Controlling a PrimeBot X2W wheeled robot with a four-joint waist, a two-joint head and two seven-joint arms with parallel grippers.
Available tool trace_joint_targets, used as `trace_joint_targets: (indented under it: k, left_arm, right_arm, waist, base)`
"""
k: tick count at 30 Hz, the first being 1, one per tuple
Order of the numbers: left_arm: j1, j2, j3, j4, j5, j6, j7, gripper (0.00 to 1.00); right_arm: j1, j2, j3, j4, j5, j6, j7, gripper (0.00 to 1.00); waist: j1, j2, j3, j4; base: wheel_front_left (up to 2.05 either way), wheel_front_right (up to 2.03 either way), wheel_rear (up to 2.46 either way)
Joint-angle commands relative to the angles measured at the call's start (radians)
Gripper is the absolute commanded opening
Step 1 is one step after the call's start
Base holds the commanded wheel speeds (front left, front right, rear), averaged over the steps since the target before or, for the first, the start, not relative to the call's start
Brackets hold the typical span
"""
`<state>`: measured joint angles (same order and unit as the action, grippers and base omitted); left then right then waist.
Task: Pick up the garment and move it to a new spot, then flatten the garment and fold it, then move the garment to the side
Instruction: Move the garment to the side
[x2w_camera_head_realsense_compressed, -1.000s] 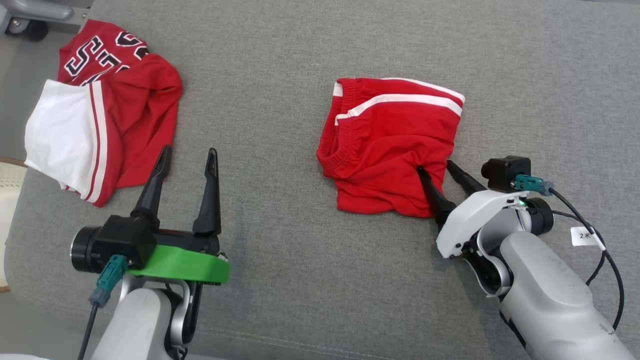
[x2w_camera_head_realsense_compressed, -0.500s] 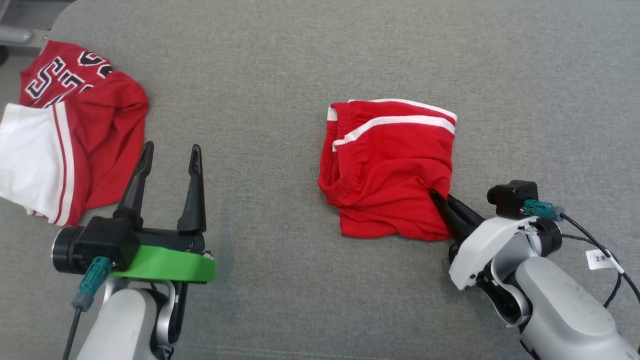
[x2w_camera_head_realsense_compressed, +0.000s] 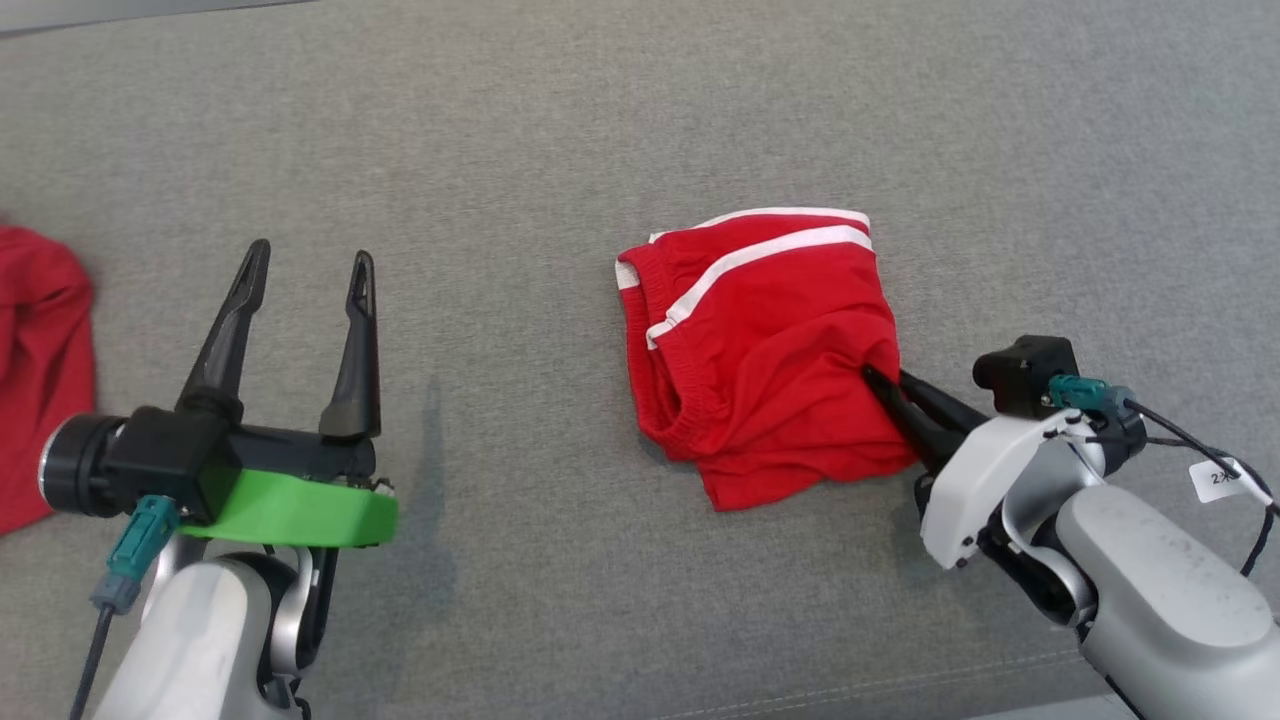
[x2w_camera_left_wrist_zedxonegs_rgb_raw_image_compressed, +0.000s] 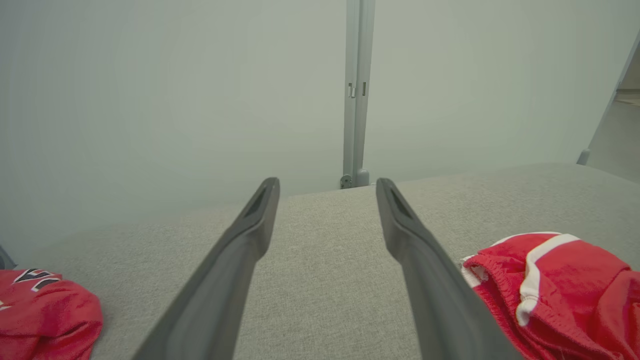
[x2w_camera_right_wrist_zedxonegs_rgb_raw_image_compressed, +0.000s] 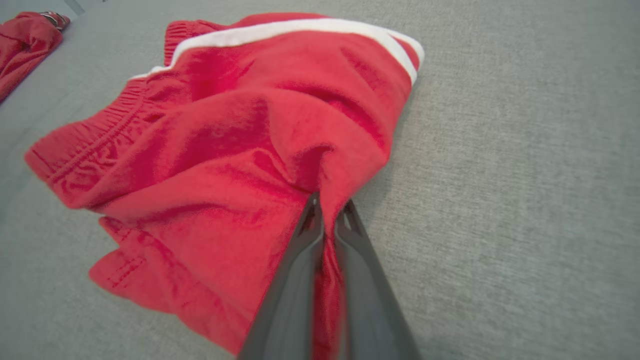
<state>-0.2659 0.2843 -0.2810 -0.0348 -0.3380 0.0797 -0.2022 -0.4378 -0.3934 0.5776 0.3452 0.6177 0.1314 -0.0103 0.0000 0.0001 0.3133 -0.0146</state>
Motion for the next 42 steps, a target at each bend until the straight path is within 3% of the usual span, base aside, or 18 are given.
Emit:
trace_joint_targets:
  k: [1, 9, 11, 12, 18, 26, 31, 32, 33, 34, 42]
  left_arm:
    - [-0.023, 0.018, 0.007, -0.017, 0.008, 0.005, 0.009, 1.00]
    - [-0.064, 0.076, 0.020, -0.110, 0.033, 0.008, 0.071, 1.00]
    - [-0.076, 0.087, 0.023, -0.130, 0.036, 0.007, 0.087, 1.00]
    - [-0.092, 0.098, 0.024, -0.153, 0.036, 0.002, 0.101, 1.00]
    - [-0.146, 0.132, 0.012, -0.192, 0.066, -0.011, 0.141, 1.00]
    - [-0.203, 0.154, -0.002, -0.235, 0.084, -0.024, 0.175, 1.00]
    - [-0.219, 0.158, -0.012, -0.253, 0.090, -0.026, 0.185, 1.00]
    - [-0.221, 0.159, -0.013, -0.255, 0.092, -0.026, 0.186, 1.00]
    - [-0.222, 0.159, -0.015, -0.256, 0.093, -0.025, 0.188, 1.00]
    - [-0.223, 0.159, -0.017, -0.256, 0.092, -0.025, 0.189, 1.00]
    - [-0.217, 0.142, -0.025, -0.233, 0.080, -0.017, 0.169, 1.00]
  right_arm:
    - [-0.030, -0.021, 0.013, -0.001, -0.003, -0.001, -0.003, 0.00]
    - [-0.156, -0.176, 0.049, 0.027, 0.001, -0.001, -0.044, 0.00]
    - [-0.180, -0.225, 0.050, 0.036, 0.010, -0.001, -0.067, 0.00]
    - [-0.207, -0.281, 0.049, 0.054, 0.014, -0.002, -0.086, 0.00]
    - [-0.287, -0.396, 0.004, 0.132, 0.000, -0.001, -0.152, 0.00]
    - [-0.400, -0.443, -0.069, 0.274, -0.050, -0.002, -0.207, 0.00]
    - [-0.448, -0.415, -0.126, 0.373, -0.105, -0.001, -0.228, 0.00]
    - [-0.455, -0.405, -0.138, 0.389, -0.112, -0.002, -0.231, 0.19]
    - [-0.461, -0.396, -0.148, 0.403, -0.119, -0.002, -0.236, 0.49]
    - [-0.466, -0.387, -0.157, 0.418, -0.127, -0.002, -0.238, 0.98]
    - [-0.461, -0.320, -0.274, 0.510, -0.192, -0.002, -0.254, 1.00]
  waist:
    - [0.0000, -0.0001, 0.064, -0.094]
    - [0.0000, -0.0001, 0.178, -0.213]
    - [0.0000, -0.0001, 0.204, -0.237]
    - [0.0000, -0.0001, 0.233, -0.259]
    - [0.0000, -0.0001, 0.301, -0.298]
    - [0.0000, -0.0001, 0.379, -0.292]
    - [0.0000, -0.0001, 0.405, -0.278]
    - [0.0000, -0.0001, 0.407, -0.277]
    - [0.0000, -0.0001, 0.409, -0.276]
    - [0.0000, -0.0001, 0.409, -0.274]
    - [0.0000, -0.0001, 0.377, -0.262]
  base:
    - [0.00, 0.00, 0.00]
    - [0.00, 0.00, 0.00]
    - [0.00, 0.00, 0.00]
    - [0.00, 0.00, 0.00]
    - [0.00, 0.00, 0.00]
    - [0.00, 0.00, 0.00]
    - [0.00, 0.00, 0.00]
    - [0.00, 0.00, 0.00]
    - [0.00, 0.00, 0.00]
    - [0.00, 0.00, 0.00]
    - [0.00, 0.00, 0.00]
